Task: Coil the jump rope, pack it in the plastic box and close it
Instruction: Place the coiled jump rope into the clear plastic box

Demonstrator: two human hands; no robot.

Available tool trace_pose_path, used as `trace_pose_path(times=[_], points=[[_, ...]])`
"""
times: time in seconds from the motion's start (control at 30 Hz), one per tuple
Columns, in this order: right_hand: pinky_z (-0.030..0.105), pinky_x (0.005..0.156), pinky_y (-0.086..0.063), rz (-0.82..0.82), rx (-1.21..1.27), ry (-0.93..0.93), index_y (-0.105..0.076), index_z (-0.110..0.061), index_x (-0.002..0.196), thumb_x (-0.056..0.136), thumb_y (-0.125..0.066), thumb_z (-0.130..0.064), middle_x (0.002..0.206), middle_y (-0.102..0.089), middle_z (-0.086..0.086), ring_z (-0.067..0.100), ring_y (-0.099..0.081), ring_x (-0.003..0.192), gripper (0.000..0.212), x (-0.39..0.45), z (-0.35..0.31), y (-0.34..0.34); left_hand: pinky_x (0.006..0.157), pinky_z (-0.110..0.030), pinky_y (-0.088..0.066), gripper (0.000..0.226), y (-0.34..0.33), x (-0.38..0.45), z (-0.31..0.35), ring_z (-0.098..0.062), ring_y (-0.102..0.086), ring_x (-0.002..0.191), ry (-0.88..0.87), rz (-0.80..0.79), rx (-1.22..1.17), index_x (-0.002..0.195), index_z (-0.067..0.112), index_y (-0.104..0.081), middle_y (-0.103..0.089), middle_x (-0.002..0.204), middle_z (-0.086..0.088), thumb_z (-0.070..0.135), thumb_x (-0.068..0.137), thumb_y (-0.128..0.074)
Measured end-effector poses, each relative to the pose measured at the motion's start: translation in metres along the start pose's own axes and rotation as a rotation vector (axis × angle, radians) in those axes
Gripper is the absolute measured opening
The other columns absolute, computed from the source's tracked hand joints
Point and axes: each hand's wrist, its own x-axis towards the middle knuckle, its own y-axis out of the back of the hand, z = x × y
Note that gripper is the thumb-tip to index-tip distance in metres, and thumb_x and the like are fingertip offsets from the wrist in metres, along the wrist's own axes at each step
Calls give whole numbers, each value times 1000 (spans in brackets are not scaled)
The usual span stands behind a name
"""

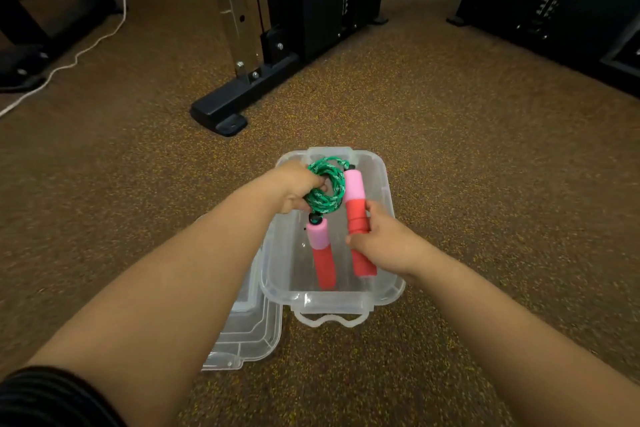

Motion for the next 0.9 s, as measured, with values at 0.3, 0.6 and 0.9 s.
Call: trace_pose_path(times=[0.3, 0.6, 0.9], points=[[37, 60, -48, 22, -492, -236, 32, -28, 144, 91, -58, -7, 131, -56, 20, 34, -61, 101, 106, 28, -5, -34, 74, -34, -44, 14, -15, 45, -23, -28, -56, 88, -125, 184, 466, 103, 3, -58, -60, 96, -14, 10, 94, -49], [51, 99, -44, -73, -791, -220, 12, -20, 151, 89, -58, -6, 147, -35, 24, 41, -48, 126, 95, 40, 16, -53, 80, -44, -53, 24, -28, 99, -62, -39, -65, 98, -45, 196, 525, 103, -4, -66, -69, 104, -26, 4, 84, -53], [52, 119, -12, -298, -965, -68, 9, -13, 152, 93, -46, -14, 162, 17, 6, 36, 7, 148, 81, 46, 22, -56, 88, -42, -52, 25, -42, 102, -75, -36, -64, 102, -27, 181, 606, 111, -4, -65, -68, 110, -24, 7, 90, -56]])
